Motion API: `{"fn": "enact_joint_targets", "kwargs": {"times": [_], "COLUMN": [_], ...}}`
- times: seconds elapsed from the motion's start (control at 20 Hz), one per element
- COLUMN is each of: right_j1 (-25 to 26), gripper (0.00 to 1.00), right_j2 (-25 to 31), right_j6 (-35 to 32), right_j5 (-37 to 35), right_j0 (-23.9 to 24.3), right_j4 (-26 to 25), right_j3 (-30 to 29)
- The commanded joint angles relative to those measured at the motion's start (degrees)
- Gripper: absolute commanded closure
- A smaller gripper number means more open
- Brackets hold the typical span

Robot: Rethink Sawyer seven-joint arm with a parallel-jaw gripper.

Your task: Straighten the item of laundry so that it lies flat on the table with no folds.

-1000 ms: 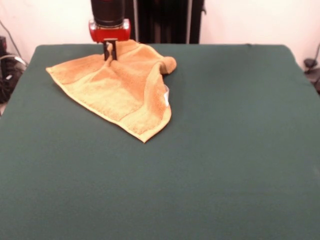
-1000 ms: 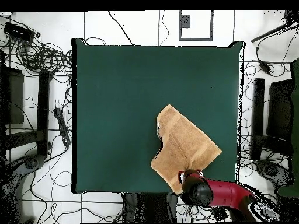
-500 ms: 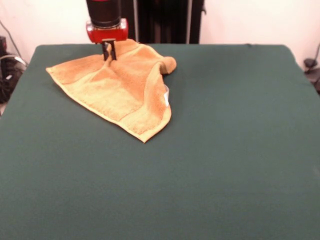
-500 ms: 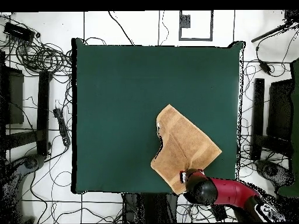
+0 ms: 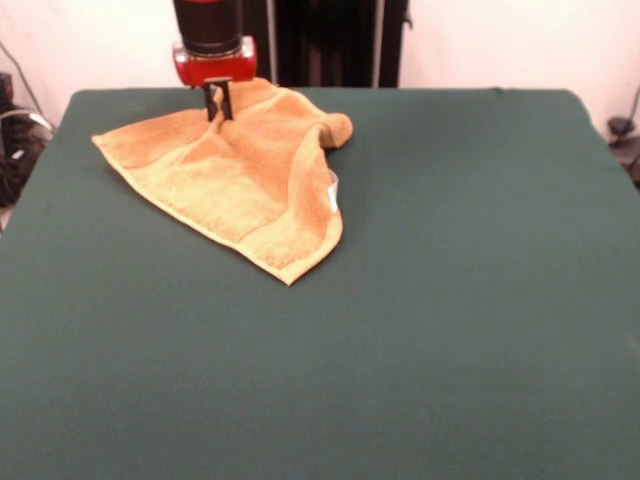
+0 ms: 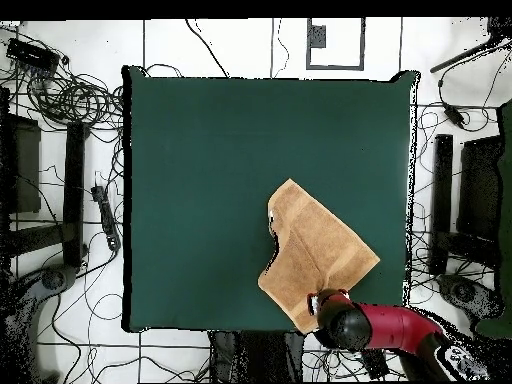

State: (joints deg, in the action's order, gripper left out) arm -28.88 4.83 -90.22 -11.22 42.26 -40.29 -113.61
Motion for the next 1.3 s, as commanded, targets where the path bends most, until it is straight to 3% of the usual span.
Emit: {"fn": "enact_joint_targets", "kwargs": {"times": [0.05,0.9,1.3], "right_j1": [3.28,0.48,-1.77], "gripper": [1.00,1.00,1.00], "right_j2": [6.53,11.77,13.41], "right_j6": [3.77,6.63,6.91], "right_j5": [-4.25,-10.46,-12.03], "right_j0": [-0.47,3.69,2.97], "right_j4": [-2.75,-3.28,-5.21], "right_j3": [14.21,13.30,13.92]}}
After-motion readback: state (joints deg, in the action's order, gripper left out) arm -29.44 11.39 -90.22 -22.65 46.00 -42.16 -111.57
